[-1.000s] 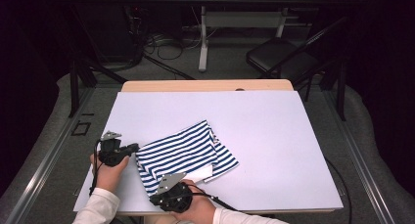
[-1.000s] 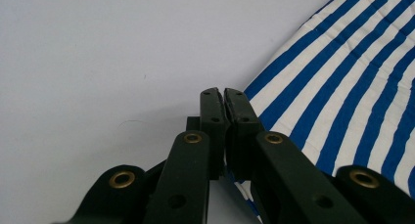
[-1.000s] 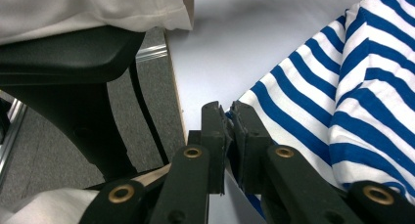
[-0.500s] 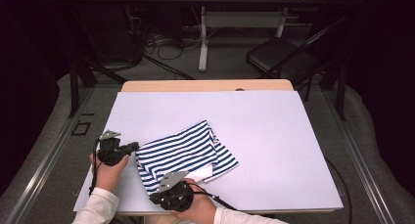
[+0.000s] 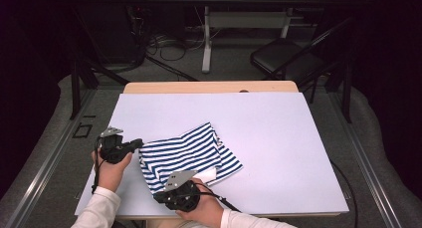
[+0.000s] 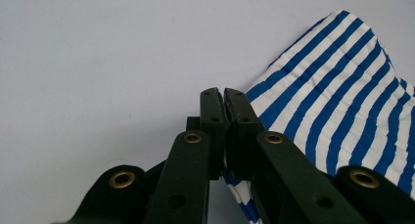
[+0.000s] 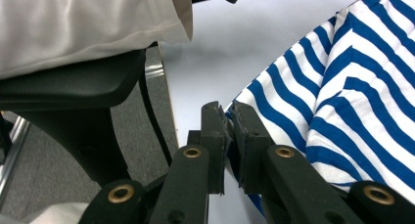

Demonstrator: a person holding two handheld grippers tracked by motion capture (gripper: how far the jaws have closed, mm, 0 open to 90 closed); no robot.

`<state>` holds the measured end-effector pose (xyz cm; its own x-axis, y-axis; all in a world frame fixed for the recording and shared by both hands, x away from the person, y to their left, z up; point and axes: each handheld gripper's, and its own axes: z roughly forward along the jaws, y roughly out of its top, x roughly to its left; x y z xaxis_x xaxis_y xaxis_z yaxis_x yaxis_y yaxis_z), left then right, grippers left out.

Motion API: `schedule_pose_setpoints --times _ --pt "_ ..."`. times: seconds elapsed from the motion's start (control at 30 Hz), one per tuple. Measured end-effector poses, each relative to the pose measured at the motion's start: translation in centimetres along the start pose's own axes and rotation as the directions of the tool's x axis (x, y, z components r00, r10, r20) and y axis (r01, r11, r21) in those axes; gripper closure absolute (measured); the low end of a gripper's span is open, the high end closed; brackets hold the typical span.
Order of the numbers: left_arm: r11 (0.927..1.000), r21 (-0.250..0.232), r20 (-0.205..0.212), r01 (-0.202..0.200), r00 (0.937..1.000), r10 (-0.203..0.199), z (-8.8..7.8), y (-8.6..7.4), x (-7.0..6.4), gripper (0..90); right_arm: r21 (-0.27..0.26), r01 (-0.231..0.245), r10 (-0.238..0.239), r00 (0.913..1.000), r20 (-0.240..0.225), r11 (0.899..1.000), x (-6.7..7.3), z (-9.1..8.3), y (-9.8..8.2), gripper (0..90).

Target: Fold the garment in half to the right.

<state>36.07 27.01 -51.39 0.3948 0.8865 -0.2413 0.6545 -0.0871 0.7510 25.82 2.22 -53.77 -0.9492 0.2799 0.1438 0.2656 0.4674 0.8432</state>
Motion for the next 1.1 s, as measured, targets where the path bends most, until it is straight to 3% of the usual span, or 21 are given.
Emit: schedule_pose_setpoints --times 0.53,1.1 --pt "0.9997 -0.021 0.022 -0.014 0.9996 0.015 0.8 2.5 -1.4 87.5 -0.045 -0.003 0.004 0.9997 0.023 0.999 -0.3 -1.8 0.6 84.2" --pt "0.9989 -0.043 0.053 -0.020 0.9983 0.023 2.0 4.4 -2.9 87.5 -0.089 -0.043 0.047 0.9980 0.042 0.995 -1.5 -3.8 0.9 84.2"
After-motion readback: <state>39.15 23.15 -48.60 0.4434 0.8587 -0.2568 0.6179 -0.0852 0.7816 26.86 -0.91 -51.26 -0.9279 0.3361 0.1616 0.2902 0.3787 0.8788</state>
